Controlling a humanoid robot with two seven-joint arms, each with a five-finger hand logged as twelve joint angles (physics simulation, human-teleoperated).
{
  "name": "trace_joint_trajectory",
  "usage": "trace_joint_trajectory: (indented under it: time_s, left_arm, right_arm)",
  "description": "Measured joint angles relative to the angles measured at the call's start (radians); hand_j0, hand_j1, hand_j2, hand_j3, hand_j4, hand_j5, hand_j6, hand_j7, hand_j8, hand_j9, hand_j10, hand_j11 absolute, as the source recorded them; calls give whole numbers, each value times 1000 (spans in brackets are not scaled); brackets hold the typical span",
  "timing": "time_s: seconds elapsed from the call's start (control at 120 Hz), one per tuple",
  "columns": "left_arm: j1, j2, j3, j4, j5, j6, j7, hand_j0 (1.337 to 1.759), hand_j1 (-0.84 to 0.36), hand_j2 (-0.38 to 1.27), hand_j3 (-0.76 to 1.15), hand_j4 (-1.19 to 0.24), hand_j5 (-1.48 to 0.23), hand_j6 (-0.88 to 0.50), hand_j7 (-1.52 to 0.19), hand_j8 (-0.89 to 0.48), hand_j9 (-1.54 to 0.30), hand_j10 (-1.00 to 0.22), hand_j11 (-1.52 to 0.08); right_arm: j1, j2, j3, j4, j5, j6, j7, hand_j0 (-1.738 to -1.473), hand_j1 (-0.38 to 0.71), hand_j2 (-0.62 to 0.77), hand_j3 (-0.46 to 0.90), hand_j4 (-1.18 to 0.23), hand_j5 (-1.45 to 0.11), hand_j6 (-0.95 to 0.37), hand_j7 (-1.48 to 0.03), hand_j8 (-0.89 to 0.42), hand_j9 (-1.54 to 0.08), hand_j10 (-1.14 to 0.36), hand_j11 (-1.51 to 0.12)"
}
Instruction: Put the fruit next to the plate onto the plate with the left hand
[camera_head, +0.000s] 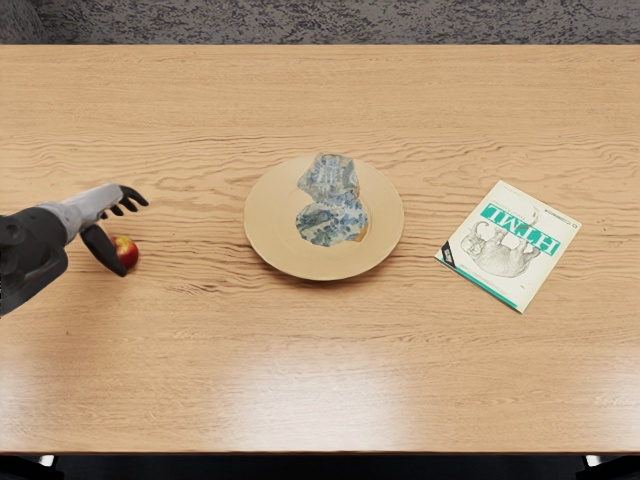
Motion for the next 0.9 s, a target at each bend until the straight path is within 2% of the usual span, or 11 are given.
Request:
trace_joint_trajectory:
  time_s: [0.258, 0.4, 0.433, 0.608, 0.767, 0.817, 0.9]
  left_arm:
    - [7, -43, 52, 28, 2, 75, 2, 1658, -71, 76, 0, -351, -456, -352, -456, -352, -456, -351, -456]
    - [15, -57, 61, 38, 5, 82, 4, 1657, -138, 134, 0, -379, -517, -381, -515, -383, -513, -384, -511]
    - [21, -57, 62, 40, 5, 83, 3, 1657, -155, 189, 0, -384, -527, -385, -525, -387, -524, -388, -522]
    - [29, -65, 70, 43, 2, 82, 2, 1657, -173, 137, 0, -426, -574, -427, -573, -428, -572, -428, -572]
    - [40, -65, 77, 44, 2, 75, 9, 1657, -269, 122, 0, -509, -681, -508, -680, -510, -680, -511, -680]
    - [41, -65, 78, 44, 4, 74, 13, 1655, -281, 126, 0, -547, -719, -494, -730, -536, -730, -542, -730]
    - [41, -65, 81, 45, 6, 72, 19, 1653, -290, 149, 0, -598, -788, -457, -813, -495, -815, -595, -815]
  right_arm:
    - [0, 0, 0, 0, 0, 0, 0, -1658, -310, -7, 0, -33, -43, -33, -43, -33, -43, -33, -43]
    - [0, 0, 0, 0, 0, 0, 0, -1658, -310, -7, 0, -33, -43, -33, -43, -33, -43, -33, -43]
    - [0, 0, 0, 0, 0, 0, 0, -1658, -310, -7, 0, -33, -43, -33, -43, -33, -43, -33, -43]
    - [0, 0, 0, 0, 0, 0, 0, -1658, -310, -7, 0, -33, -43, -33, -43, -33, -43, -33, -43]
    - [0, 0, 0, 0, 0, 0, 0, -1658, -310, -7, 0, -33, -43, -33, -43, -33, -43, -33, -43]
    - [0, 0, 0, 0, 0, 0, 0, -1658, -310, -7, 0, -33, -43, -33, -43, -33, -43, -33, -43]
    - [0, 0, 0, 0, 0, 0, 0, -1658, -310, -7, 0, -33, -43, -33, -43, -33, -43, -33, -43]
